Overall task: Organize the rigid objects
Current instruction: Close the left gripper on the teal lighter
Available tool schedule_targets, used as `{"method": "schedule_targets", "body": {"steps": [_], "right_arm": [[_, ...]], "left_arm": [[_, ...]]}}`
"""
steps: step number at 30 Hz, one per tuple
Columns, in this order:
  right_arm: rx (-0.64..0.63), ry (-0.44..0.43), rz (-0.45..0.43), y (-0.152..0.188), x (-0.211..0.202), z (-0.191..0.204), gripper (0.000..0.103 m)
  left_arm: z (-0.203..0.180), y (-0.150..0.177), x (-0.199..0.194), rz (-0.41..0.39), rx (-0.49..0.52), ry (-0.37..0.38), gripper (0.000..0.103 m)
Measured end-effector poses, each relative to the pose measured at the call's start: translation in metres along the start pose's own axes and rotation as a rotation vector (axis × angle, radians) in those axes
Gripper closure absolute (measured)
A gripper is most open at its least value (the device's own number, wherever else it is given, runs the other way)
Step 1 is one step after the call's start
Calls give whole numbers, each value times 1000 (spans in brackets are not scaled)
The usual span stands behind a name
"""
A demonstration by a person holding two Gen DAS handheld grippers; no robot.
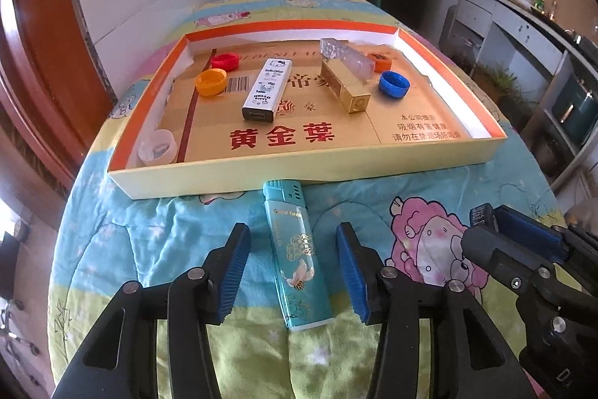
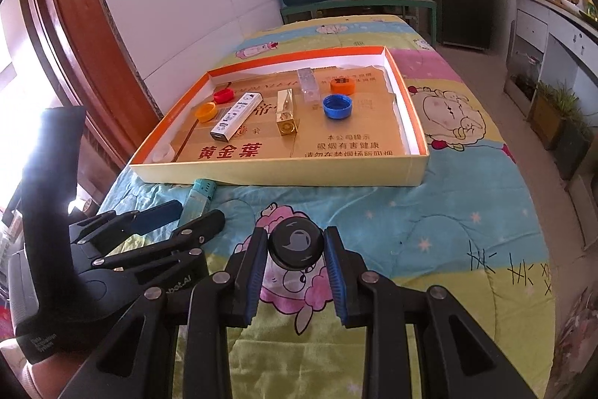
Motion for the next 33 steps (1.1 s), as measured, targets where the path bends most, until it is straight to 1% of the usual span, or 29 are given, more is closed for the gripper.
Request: {"method": "schedule_targets", "body": {"steps": [4,6,8,10,11,19,24,33], "right_arm": [[-1,7,-3,1,-2,1,72],[0,11,-5,2,-3,1,72],[4,14,-4,3,-3,1,72],[10,13,-1,4,-2,0,72],[13,13,0,5,-2,-1,72],[19,12,4,4,1,1,72],[23,0,3,6,2,2,72],[15,-14,-5,1,2,6,72]], "left_arm": [[1,0,-1,-4,0,3,54],[1,1,-1,-10,3,8,56],[2,2,-2,-18,6,11,61],[4,3,-4,-22,4,17,76],[5,3,-4,-22,1,24,77],[14,4,-6,-29,-8,80,80],[17,5,-7,-35,0,89,81],[21,2,-19,-56,-19,132,81]]}}
Point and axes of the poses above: each gripper's, at about its wrist camera, not at the fingertips, and x roughly the way its jaws point, z to its left, y to its underside, the point moved 1 cm from there along x, roughly the way its jaws point, and after that the axes turned 1 degree about -z, right-handed, at the moved point
